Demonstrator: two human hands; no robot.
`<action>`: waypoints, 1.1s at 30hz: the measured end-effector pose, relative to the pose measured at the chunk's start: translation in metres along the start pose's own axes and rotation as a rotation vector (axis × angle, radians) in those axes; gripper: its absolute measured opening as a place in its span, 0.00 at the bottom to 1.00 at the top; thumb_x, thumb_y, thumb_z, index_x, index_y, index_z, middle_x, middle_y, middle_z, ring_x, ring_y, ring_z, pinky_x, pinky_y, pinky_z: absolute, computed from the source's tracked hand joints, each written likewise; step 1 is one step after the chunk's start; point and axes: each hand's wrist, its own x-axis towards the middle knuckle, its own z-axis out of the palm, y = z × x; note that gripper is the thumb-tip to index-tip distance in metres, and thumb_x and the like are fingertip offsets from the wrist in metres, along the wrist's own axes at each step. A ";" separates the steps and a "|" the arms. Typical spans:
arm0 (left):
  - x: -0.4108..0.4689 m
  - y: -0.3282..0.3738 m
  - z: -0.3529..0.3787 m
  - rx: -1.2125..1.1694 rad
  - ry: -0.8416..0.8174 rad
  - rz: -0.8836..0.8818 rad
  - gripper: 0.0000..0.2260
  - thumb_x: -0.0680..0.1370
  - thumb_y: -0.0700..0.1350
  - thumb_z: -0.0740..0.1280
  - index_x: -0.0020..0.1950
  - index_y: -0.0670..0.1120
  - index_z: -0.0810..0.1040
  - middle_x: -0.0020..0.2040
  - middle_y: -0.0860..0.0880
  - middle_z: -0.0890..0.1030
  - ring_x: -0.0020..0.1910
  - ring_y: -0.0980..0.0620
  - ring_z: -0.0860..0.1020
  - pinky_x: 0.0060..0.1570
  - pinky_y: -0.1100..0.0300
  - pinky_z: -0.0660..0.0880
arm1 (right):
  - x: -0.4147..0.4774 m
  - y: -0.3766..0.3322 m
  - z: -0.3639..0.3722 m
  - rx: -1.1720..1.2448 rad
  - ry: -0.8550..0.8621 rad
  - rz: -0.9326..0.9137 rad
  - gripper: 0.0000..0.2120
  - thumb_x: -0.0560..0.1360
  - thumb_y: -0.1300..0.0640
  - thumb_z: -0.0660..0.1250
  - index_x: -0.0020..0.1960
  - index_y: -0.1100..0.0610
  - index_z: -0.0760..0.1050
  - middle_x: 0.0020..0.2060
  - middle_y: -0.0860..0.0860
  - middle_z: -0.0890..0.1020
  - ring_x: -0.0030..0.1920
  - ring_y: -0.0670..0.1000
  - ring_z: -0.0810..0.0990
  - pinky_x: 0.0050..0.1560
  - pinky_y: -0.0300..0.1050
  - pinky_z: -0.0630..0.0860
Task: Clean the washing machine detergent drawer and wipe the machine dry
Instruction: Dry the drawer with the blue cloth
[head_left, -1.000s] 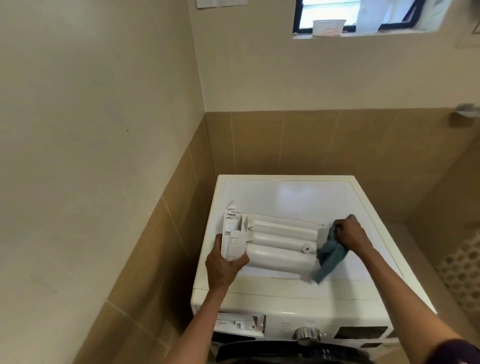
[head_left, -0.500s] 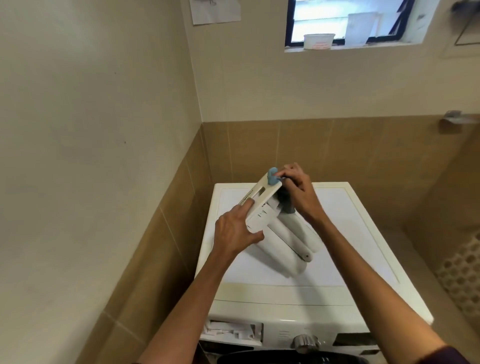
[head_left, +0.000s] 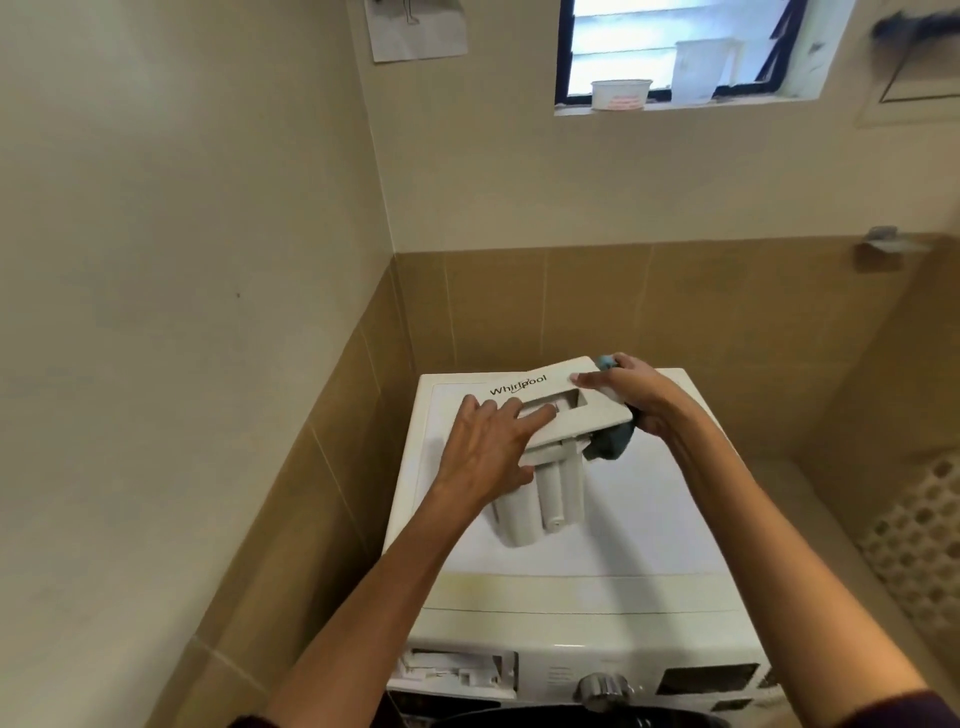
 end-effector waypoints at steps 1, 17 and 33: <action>0.003 0.000 0.000 0.021 -0.008 0.022 0.28 0.74 0.54 0.67 0.71 0.55 0.60 0.62 0.47 0.74 0.55 0.45 0.74 0.57 0.52 0.63 | 0.004 0.004 -0.003 0.022 0.029 0.019 0.23 0.69 0.60 0.73 0.61 0.60 0.68 0.54 0.58 0.78 0.51 0.57 0.79 0.57 0.55 0.76; 0.003 -0.020 0.014 -1.670 -0.030 -1.113 0.25 0.78 0.60 0.58 0.70 0.47 0.67 0.66 0.45 0.74 0.64 0.45 0.72 0.59 0.52 0.69 | 0.004 0.025 -0.010 0.178 0.144 0.032 0.11 0.72 0.61 0.70 0.51 0.57 0.70 0.41 0.54 0.77 0.35 0.50 0.79 0.32 0.41 0.75; 0.019 -0.012 -0.002 -2.265 0.030 -1.275 0.14 0.79 0.33 0.58 0.64 0.43 0.69 0.66 0.39 0.74 0.65 0.37 0.72 0.64 0.39 0.68 | -0.002 0.018 -0.006 -0.448 0.494 -0.286 0.15 0.80 0.62 0.57 0.66 0.59 0.69 0.61 0.59 0.74 0.59 0.59 0.75 0.55 0.48 0.72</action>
